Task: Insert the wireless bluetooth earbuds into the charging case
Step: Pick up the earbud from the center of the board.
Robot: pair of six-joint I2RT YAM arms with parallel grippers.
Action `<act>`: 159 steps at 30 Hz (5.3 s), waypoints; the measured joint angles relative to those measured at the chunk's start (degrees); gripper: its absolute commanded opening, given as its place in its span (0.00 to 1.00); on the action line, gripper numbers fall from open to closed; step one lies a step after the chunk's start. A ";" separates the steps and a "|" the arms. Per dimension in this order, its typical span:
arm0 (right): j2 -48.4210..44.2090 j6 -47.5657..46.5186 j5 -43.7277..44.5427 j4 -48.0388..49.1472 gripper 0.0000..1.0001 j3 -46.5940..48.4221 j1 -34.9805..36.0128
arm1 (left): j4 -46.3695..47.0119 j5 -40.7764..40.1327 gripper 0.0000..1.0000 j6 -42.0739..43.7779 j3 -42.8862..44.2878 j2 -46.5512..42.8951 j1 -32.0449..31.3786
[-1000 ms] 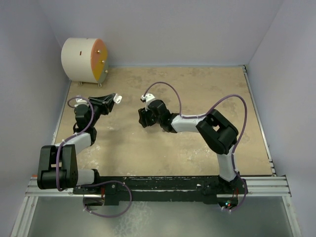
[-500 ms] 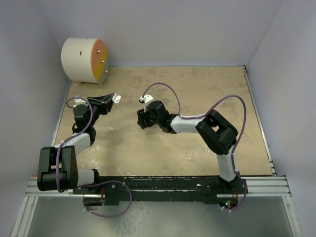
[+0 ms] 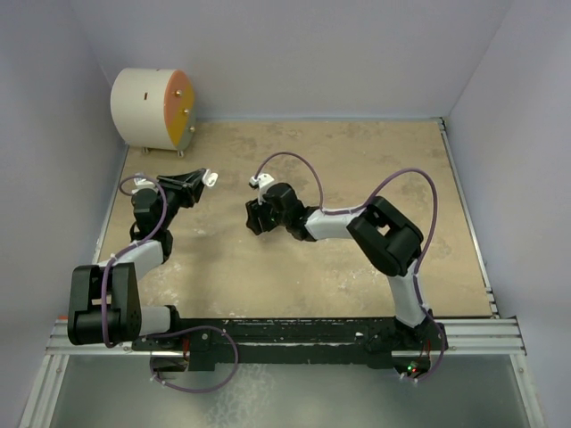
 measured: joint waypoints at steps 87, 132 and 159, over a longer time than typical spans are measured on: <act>2.14 -2.99 12.02 -13.90 0.52 11.28 -8.79 | -3.28 0.00 0.00 3.17 0.00 -0.04 0.35; 5.20 -1.62 12.52 -13.90 0.25 12.76 -8.79 | -3.21 0.02 0.00 3.15 -0.02 -0.04 0.35; -12.35 -3.13 6.84 5.73 0.00 0.48 -9.07 | -2.80 -0.87 0.00 3.96 0.33 1.46 -4.37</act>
